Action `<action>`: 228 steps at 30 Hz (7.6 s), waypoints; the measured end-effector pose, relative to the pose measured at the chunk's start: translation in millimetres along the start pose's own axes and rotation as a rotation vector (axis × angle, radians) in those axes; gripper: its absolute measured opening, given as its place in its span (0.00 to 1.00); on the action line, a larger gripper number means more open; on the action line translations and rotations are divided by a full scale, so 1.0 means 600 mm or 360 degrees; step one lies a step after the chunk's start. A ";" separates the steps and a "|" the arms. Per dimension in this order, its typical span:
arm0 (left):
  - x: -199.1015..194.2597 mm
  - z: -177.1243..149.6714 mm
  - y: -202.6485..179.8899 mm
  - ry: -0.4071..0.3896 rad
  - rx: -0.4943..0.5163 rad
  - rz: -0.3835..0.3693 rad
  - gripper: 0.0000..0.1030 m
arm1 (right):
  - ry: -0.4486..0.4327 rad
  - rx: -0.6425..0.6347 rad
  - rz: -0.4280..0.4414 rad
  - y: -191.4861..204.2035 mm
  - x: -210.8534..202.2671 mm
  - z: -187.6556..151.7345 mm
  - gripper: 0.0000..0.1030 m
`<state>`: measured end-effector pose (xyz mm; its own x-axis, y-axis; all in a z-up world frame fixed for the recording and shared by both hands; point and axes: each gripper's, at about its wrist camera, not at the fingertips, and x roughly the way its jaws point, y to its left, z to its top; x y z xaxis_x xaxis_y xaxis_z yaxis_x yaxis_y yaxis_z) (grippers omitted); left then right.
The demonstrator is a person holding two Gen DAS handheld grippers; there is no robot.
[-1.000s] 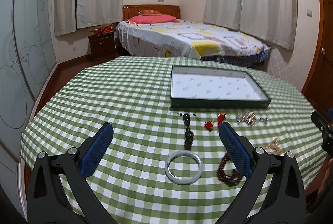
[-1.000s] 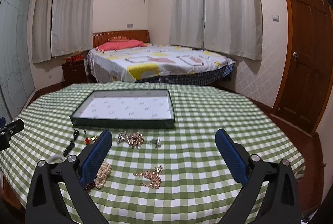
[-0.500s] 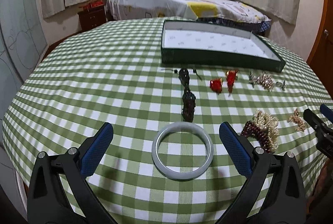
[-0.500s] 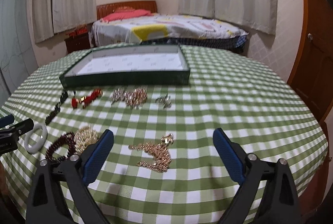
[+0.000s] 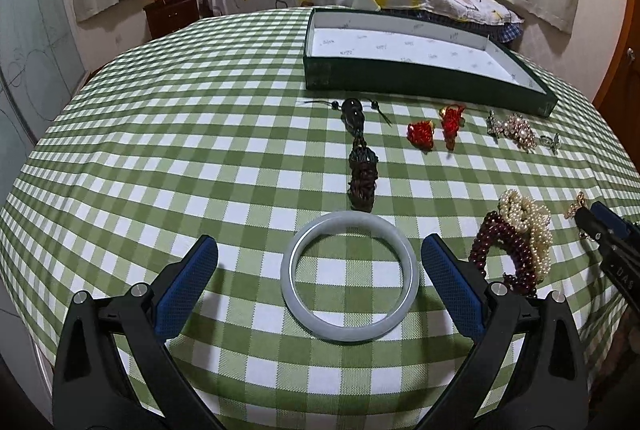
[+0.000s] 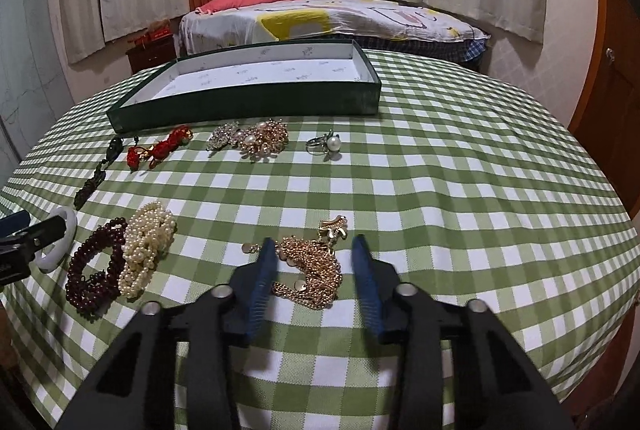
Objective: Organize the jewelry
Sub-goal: 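Lower the right gripper onto the gold chain and close on it, then grasp the jade bangle with the left gripper while the right gripper lifts the gold chain, then carry the bangle into the green box with the left gripper while the right drops the chain there, then withdraw both open grippers from the box back over the jewelry, then grasp the pearl strands with the right gripper while the left grasps the dark red bead bracelet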
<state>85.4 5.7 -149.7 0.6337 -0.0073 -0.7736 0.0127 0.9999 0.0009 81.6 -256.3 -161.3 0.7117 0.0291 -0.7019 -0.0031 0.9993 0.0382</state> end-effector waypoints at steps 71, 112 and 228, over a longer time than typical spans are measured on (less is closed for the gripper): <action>-0.046 0.061 -0.003 -0.0173 0.0010 -0.0059 0.67 | -0.0193 0.0062 0.0093 -0.006 -0.054 0.063 0.12; 0.232 0.281 -0.086 0.0010 0.0070 -0.0105 0.67 | 0.0032 0.0026 0.0157 -0.033 0.207 0.244 0.12; -0.009 -0.016 -0.141 0.0006 0.0241 -0.0260 0.30 | 0.0023 0.0101 0.0194 -0.014 -0.016 0.019 0.19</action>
<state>73.3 -79.0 -151.8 0.6109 -0.1690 -0.7734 0.2313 0.9724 -0.0298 82.6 -265.4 -146.7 0.6987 0.1511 -0.6993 -0.0442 0.9847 0.1686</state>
